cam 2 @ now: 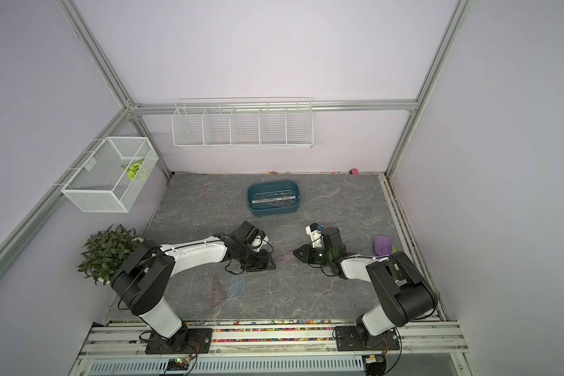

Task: Put the scattered rulers into the storage box
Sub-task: Adjust the ruler at the center of the board.

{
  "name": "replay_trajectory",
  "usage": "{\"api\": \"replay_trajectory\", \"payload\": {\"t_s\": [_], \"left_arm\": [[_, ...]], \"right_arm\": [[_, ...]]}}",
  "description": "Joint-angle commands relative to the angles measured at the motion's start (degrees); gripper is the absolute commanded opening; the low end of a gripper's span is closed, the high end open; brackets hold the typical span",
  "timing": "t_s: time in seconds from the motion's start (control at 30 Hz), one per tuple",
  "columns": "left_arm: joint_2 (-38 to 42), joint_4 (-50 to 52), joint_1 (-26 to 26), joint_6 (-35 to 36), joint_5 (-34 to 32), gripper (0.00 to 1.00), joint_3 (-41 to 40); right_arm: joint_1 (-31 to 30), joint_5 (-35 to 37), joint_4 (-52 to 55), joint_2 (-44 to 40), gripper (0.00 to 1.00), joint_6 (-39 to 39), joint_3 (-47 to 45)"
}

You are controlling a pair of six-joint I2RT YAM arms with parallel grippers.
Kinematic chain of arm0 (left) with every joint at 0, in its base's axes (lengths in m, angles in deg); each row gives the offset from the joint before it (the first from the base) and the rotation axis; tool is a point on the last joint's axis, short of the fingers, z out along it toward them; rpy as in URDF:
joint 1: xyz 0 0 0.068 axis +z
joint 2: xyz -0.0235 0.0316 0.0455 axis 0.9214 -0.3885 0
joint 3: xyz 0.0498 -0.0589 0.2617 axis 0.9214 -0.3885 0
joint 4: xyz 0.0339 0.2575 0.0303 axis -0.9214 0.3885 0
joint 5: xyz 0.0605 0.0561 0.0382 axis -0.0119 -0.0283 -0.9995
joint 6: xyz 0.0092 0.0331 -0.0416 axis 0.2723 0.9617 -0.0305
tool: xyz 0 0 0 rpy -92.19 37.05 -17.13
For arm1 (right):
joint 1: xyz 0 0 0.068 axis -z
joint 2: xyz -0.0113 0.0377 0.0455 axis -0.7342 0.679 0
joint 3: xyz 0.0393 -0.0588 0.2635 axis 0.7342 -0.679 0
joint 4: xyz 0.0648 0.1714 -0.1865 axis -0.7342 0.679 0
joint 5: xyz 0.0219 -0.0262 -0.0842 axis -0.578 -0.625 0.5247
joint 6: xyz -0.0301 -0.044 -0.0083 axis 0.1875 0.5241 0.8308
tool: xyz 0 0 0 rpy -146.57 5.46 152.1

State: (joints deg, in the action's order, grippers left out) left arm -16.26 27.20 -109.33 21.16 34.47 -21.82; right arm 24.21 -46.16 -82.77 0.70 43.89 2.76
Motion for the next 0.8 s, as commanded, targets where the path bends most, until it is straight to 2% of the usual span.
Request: {"api": "replay_trajectory", "payload": {"t_s": [0.0,0.33,0.77], "left_arm": [[-5.03,2.28,-0.32,2.78,0.32,0.59,3.22],[-13.07,-0.45,1.56,4.37,2.29,0.58,7.54],[-16.87,-3.16,4.62,4.96,4.53,0.58,9.39]], "right_arm": [[0.92,2.57,7.48,-0.98,0.22,3.34,0.21],[1.49,0.66,2.77,5.96,0.21,2.34,-0.20],[1.47,-0.14,1.08,9.51,0.21,0.67,1.58]]}}
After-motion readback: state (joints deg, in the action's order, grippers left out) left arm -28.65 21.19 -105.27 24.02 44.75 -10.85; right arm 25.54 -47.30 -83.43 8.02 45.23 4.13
